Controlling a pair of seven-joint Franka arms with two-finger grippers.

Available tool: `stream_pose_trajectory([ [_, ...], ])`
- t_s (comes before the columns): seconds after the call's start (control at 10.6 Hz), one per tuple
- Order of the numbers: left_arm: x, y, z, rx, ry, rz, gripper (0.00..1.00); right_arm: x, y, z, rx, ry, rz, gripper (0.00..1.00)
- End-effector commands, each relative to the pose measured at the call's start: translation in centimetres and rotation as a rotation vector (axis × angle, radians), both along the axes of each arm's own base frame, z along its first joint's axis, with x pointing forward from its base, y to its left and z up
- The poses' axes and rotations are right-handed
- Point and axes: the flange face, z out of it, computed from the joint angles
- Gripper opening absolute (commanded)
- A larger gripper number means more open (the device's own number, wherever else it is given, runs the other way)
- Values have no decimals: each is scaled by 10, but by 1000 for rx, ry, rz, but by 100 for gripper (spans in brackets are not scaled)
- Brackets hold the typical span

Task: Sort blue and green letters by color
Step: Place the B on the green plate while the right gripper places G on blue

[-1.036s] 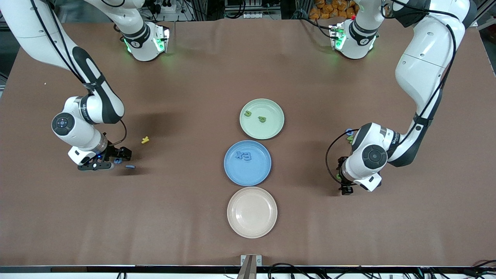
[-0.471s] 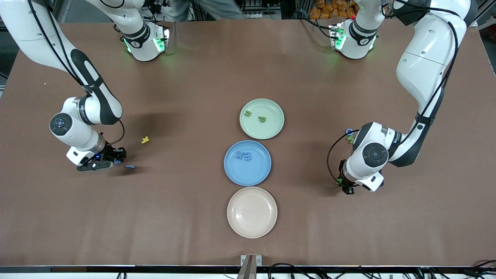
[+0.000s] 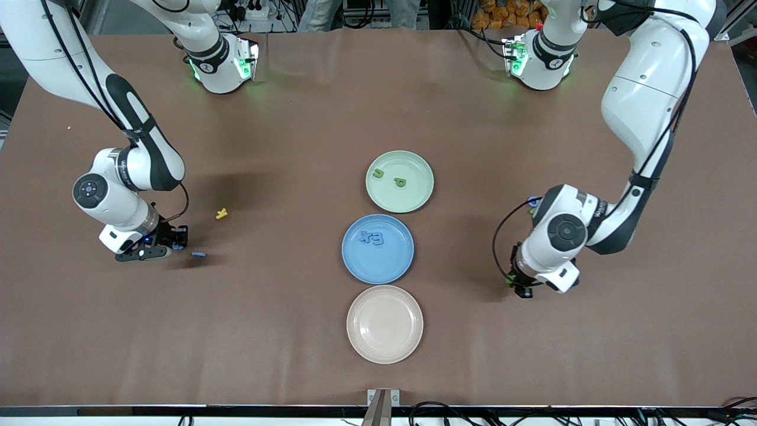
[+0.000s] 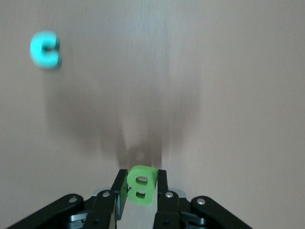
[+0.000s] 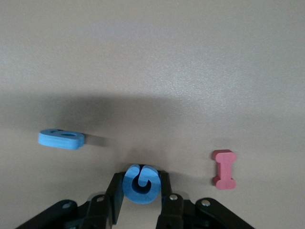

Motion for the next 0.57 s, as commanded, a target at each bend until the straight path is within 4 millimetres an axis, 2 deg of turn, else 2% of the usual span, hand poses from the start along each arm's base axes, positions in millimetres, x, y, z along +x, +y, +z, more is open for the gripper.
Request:
stream_pose_trajectory([
  [0.0, -43, -95, 14, 44, 3, -77, 0, 22, 38, 38, -14, 46, -122, 10],
  [0.19, -79, -151, 19, 80, 36, -92, 0, 34, 69, 54, -14, 48, -190, 10],
  [0.28, -106, -187, 15, 99, 55, -93, 0, 39, 92, 60, 16, 41, -232, 10],
  [0.47, -155, -233, 13, 165, 109, -117, 0, 49, 151, 76, 118, 26, -281, 10],
])
